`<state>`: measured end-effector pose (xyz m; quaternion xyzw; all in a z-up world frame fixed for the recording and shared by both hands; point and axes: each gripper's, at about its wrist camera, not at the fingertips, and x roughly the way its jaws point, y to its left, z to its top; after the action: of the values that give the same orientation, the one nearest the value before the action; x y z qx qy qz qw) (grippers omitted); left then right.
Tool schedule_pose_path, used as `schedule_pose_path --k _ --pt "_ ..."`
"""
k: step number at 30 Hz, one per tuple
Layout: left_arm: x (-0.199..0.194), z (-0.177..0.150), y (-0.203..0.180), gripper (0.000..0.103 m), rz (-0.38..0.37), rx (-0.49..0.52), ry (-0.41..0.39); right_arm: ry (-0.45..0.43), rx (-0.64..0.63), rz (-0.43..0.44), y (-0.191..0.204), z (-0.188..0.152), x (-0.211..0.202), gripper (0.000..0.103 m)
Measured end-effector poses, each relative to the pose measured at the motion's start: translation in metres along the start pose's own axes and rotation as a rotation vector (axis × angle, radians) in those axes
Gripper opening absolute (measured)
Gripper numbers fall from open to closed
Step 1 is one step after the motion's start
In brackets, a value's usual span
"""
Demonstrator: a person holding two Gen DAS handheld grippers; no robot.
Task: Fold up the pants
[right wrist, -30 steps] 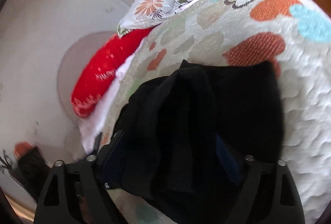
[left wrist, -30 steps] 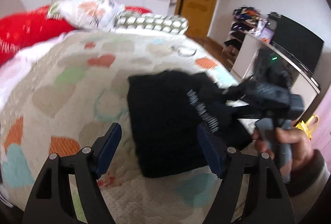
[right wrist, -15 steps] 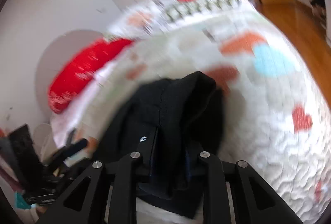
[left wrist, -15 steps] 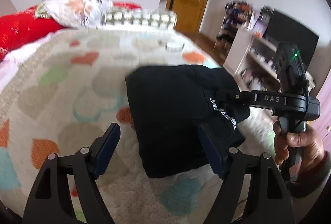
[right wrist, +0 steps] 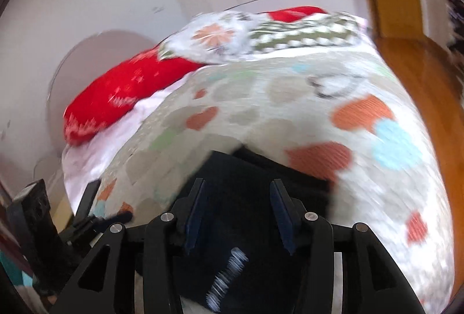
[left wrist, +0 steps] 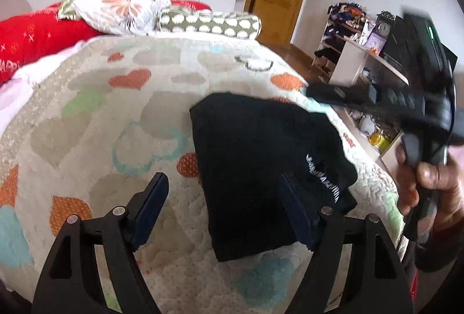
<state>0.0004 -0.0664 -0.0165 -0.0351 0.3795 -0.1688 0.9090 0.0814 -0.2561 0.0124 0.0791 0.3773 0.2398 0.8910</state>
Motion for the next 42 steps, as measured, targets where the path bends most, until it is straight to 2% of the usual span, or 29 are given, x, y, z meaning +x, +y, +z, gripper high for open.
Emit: schedule_pose_path --k 3,6,12,15,19,22,27,36,38,42 --pt "0.011 -0.008 -0.001 0.078 -0.005 -0.001 0.039 0.087 -0.042 0.008 0.015 0.007 0.049 0.044" --pt "0.019 -0.014 0.001 0.078 -0.021 -0.011 0.059 0.165 -0.063 -0.058 0.016 0.004 0.089 0.038" --pt "0.031 -0.014 0.006 0.079 -0.04 -0.036 0.076 0.186 -0.074 -0.103 0.008 0.002 0.122 0.037" --pt "0.031 -0.014 0.005 0.081 -0.045 -0.045 0.079 0.176 -0.066 -0.094 0.008 0.004 0.114 0.037" --pt "0.024 -0.012 0.003 0.08 -0.033 -0.037 0.077 0.116 -0.046 -0.081 0.011 0.004 0.074 0.041" --pt "0.016 -0.008 0.002 0.08 -0.013 -0.032 0.066 0.086 -0.08 -0.116 0.015 -0.003 0.041 0.041" --pt "0.006 -0.001 -0.001 0.08 0.015 -0.025 0.033 0.098 -0.094 -0.178 0.009 -0.031 0.009 0.043" --pt "0.014 -0.004 -0.009 0.08 0.059 0.013 0.045 0.134 -0.089 -0.27 -0.004 -0.082 -0.008 0.044" --pt "0.021 -0.008 -0.009 0.08 0.057 0.008 0.063 0.136 -0.076 -0.269 -0.007 -0.091 -0.008 0.051" --pt "0.024 -0.013 -0.01 0.081 0.055 0.004 0.073 0.12 -0.038 -0.254 -0.013 -0.102 -0.011 0.053"
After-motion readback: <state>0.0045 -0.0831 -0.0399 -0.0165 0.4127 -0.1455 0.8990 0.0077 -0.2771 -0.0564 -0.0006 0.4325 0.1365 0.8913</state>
